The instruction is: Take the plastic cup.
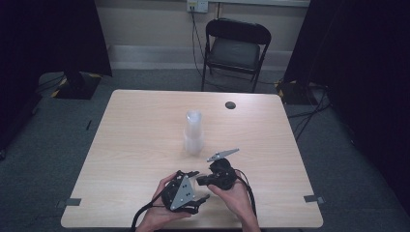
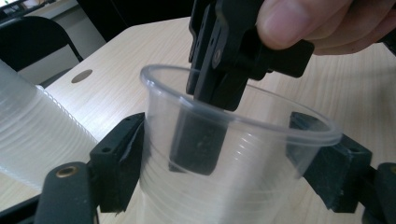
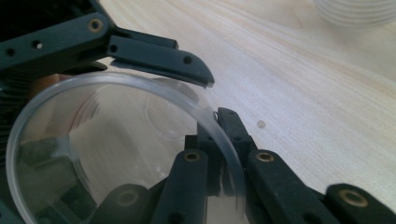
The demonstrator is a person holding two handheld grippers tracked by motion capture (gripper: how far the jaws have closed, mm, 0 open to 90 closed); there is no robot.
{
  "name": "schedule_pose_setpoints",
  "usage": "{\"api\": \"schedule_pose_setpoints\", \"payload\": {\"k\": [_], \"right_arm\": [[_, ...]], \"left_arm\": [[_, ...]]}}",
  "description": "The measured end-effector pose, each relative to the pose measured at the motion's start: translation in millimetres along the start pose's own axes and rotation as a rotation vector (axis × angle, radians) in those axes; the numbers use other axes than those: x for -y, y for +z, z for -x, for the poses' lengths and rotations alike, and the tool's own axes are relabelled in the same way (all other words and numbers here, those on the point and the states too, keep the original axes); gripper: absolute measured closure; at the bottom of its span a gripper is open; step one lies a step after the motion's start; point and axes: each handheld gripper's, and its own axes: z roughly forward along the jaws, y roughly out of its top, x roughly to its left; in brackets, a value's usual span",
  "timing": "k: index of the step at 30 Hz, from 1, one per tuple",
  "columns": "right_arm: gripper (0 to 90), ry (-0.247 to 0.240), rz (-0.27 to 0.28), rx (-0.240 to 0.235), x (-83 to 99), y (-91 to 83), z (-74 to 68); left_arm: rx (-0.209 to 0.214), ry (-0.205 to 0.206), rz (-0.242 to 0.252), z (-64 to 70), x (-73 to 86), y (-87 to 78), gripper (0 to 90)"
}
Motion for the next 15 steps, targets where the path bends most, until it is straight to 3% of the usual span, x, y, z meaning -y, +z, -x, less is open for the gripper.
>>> {"api": "schedule_pose_setpoints", "payload": {"k": [11,12,13,15], "right_arm": [[88.5,0.004,-0.021,-0.001,-1.5,4.5,-0.5],[88.5,0.006,-0.026,-0.004,-1.4,5.1,-0.2],[88.5,0.005,-0.034,0.005,-1.5,5.4,-0.1],[88.5,0.005,-0.041,-0.003,-1.7,6.9,0.4]], "left_arm": [[-0.009,0.012,0.0,-0.2,-1.2,-0.8,22.6],[-0.01,-0.007,0.015,0.7,-1.2,0.4,22.6],[-0.012,0.013,0.001,-0.1,-2.2,0.6,22.7],[-0.012,0.009,0.011,1.7,-3.7,2.1,23.0]]}}
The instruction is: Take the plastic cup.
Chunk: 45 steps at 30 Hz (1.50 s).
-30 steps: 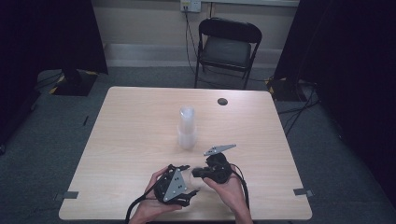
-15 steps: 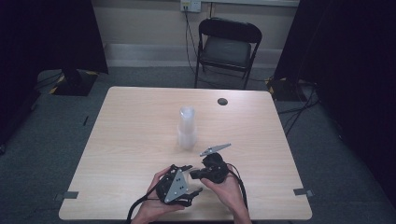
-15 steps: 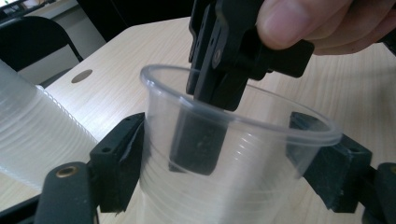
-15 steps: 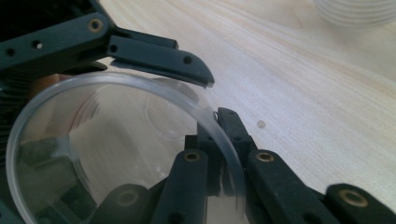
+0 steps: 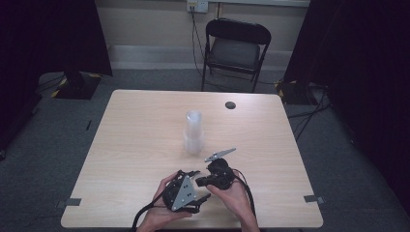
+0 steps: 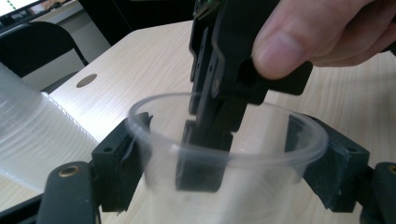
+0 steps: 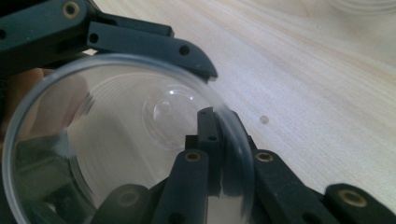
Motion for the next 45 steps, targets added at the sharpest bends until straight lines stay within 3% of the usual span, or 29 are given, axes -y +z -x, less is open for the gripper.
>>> {"api": "schedule_pose_setpoints", "payload": {"k": [11,18,30,38,45], "right_arm": [[87.9,0.005,0.001,0.011,-0.4,-0.9,2.5],[83.2,0.006,0.023,0.003,-1.0,-1.9,2.1],[69.6,0.011,0.152,-0.008,2.2,-13.6,2.9],[57.1,0.013,0.277,-0.033,6.9,-24.7,3.1],[52.4,0.012,0.399,-0.035,10.9,-33.9,5.7]], "left_arm": [[0.003,-0.014,-0.001,-2.4,0.7,1.0,25.1],[-0.006,-0.058,0.012,-6.1,1.0,-1.8,25.5],[-0.035,-0.098,0.013,-13.1,4.2,-6.0,25.9],[-0.047,-0.207,0.058,-18.7,5.6,-7.9,25.8],[-0.051,-0.249,0.071,-24.5,7.5,-10.1,26.0]]}}
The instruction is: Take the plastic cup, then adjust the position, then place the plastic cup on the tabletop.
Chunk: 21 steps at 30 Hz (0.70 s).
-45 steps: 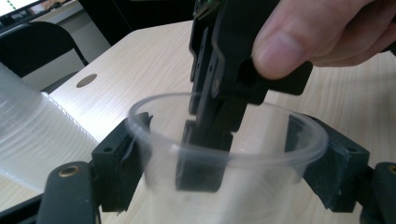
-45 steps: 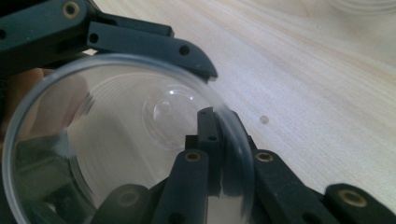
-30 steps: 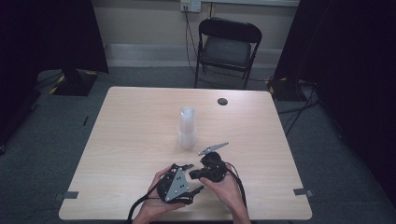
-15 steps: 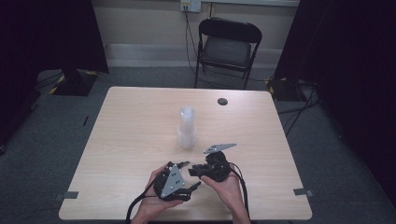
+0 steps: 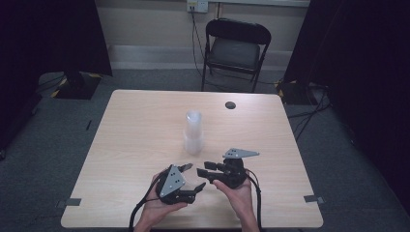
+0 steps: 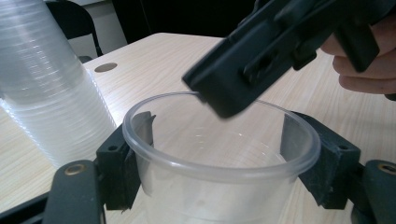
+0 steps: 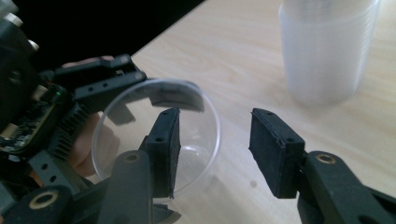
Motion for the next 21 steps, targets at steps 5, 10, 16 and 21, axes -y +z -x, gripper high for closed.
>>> {"api": "schedule_pose_setpoints", "payload": {"k": [5,10,16,21], "right_arm": [[51.5,-0.006,0.074,0.016,-0.2,-9.1,0.7],[51.6,-0.017,0.162,0.038,3.2,-21.0,3.9],[51.6,-0.006,0.179,0.076,8.8,-25.0,9.4],[49.9,0.002,0.189,0.099,17.8,-22.7,9.4]], "left_arm": [[-0.004,-0.044,0.002,-7.6,0.3,-2.5,26.1],[-0.019,-0.081,0.017,-18.3,-0.1,-7.5,26.1],[-0.033,-0.141,0.026,-31.0,0.8,-13.2,26.3],[-0.051,-0.176,0.021,-40.4,2.2,-17.2,26.3]]}}
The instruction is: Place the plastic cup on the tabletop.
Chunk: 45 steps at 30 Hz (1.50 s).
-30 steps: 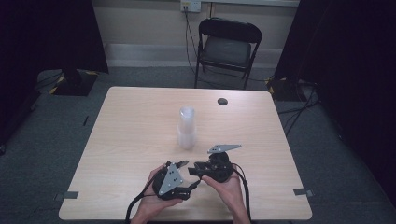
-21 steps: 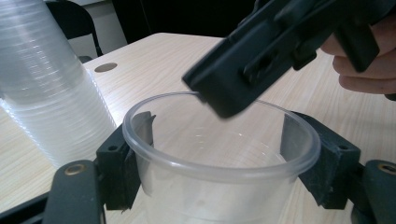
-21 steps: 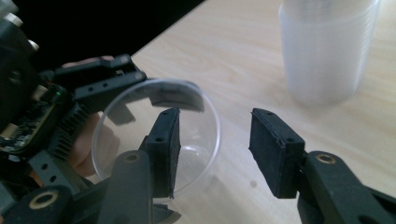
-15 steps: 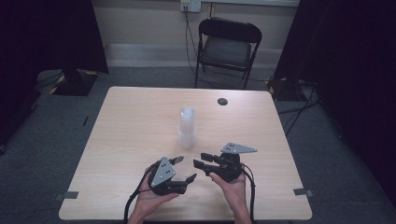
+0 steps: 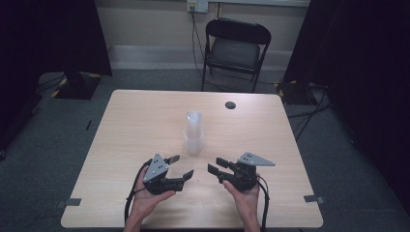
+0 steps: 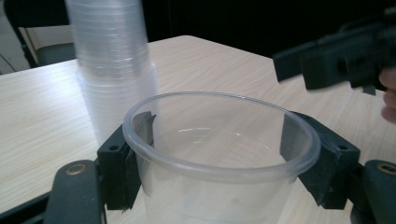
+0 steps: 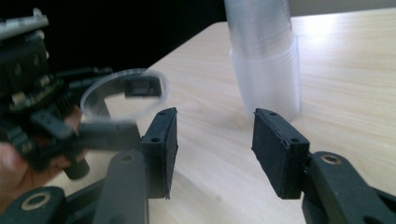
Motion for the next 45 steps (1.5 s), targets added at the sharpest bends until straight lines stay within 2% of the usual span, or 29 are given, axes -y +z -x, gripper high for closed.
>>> {"api": "schedule_pose_setpoints", "payload": {"k": [5,7,11,15,17,23,26,28,32,35,37,40,42,45], "right_arm": [[45.6,-0.009,-0.02,0.035,11.5,2.6,-1.7],[45.0,-0.014,-0.026,0.05,13.7,2.4,-1.5],[42.2,-0.013,-0.033,0.07,17.8,2.1,0.2],[41.4,-0.007,-0.044,0.073,24.4,2.6,0.2],[41.4,0.004,-0.041,0.058,26.6,1.7,0.5],[41.5,0.011,-0.038,0.065,29.0,-0.8,1.2],[41.5,0.012,-0.046,0.061,31.2,0.0,2.4],[41.5,0.016,-0.048,0.058,32.0,0.2,2.9],[41.5,0.013,-0.05,0.058,31.4,0.9,3.7],[41.3,0.014,-0.056,0.056,30.5,2.7,4.2],[40.5,0.011,-0.056,0.056,30.5,4.2,4.7],[40.4,0.017,-0.052,0.053,31.3,5.4,4.5],[40.4,0.014,-0.051,0.053,33.0,4.5,4.4],[40.4,0.021,-0.048,0.051,35.3,3.5,5.1]], "left_arm": [[-0.032,-0.027,0.003,-10.8,-2.6,-4.6,26.4],[-0.046,-0.052,-0.001,-15.6,-4.2,-6.1,26.5],[-0.039,-0.086,0.01,-26.6,-7.4,-9.4,26.7],[-0.059,-0.106,0.012,-34.5,-7.9,-11.1,26.7],[-0.07,-0.101,0.009,-37.7,-8.4,-10.9,26.7],[-0.09,-0.139,0.006,-49.3,-12.5,-7.9,26.8],[-0.107,-0.159,0.025,-56.3,-13.1,-6.4,26.8],[-0.124,-0.175,0.016,-61.4,-13.4,-5.0,26.8],[-0.152,-0.173,-0.001,-73.2,-17.0,-0.7,26.9],[-0.178,-0.179,0.007,-80.5,-19.7,2.7,26.9],[-0.217,-0.176,0.004,-84.5,-21.6,6.7,26.8],[-0.213,-0.167,0.007,-88.9,-24.3,12.9,26.9],[-0.223,-0.141,0.02,-89.8,-24.8,14.2,26.9],[-0.236,-0.138,0.051,-93.8,-24.4,15.4,26.9]]}}
